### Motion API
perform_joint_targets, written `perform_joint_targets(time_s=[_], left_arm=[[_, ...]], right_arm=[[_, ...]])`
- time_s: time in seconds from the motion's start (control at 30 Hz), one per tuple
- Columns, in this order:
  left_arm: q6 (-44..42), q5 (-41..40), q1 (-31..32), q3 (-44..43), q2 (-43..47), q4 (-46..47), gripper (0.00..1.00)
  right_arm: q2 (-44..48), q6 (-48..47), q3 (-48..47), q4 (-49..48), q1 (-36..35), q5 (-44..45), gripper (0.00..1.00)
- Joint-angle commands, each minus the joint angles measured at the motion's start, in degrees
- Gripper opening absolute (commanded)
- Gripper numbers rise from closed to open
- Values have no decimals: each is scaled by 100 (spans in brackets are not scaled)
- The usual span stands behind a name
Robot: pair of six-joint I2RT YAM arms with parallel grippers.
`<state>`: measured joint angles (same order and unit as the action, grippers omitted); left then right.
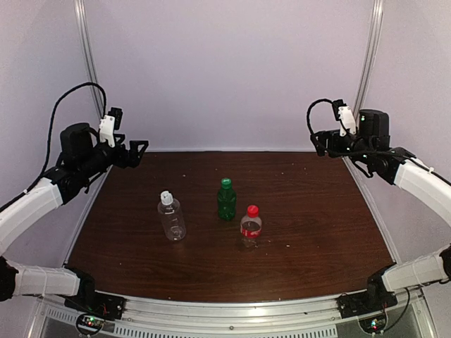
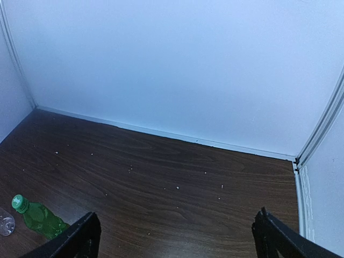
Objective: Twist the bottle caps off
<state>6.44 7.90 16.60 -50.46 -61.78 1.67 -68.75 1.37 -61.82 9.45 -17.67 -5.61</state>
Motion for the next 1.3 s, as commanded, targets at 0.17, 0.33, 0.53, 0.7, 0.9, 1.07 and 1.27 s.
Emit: perform_joint_targets(time_s=[0.17,0.33,0.53,0.7,0.9,1.07,1.27], left_arm=[[-98,165,41,-23,43,273,98],[-144,130,71,-63,36,201,98],[-261,88,159,-210,38,-31,98],[-544,10,359,-520,11,-560,98],[-1030,-54,971,-1017,-148,-1301,97],[-1423,-4,1729,-1574,-519,-2053,98],[-1602,8,2743,-1995,-1048,-2479,98]], right_arm=[[-7,-62,56,-110,-52,-71,100],[-48,-57,1,-56,-61,-36,100],[-58,-58,-167,190,-111,40,100],[-187,-59,-496,706,-159,91,100],[-139,-58,-515,813,-324,-58,100],[-163,-232,-535,867,-464,-62,100],[-174,-199,-413,874,-654,-72,100]])
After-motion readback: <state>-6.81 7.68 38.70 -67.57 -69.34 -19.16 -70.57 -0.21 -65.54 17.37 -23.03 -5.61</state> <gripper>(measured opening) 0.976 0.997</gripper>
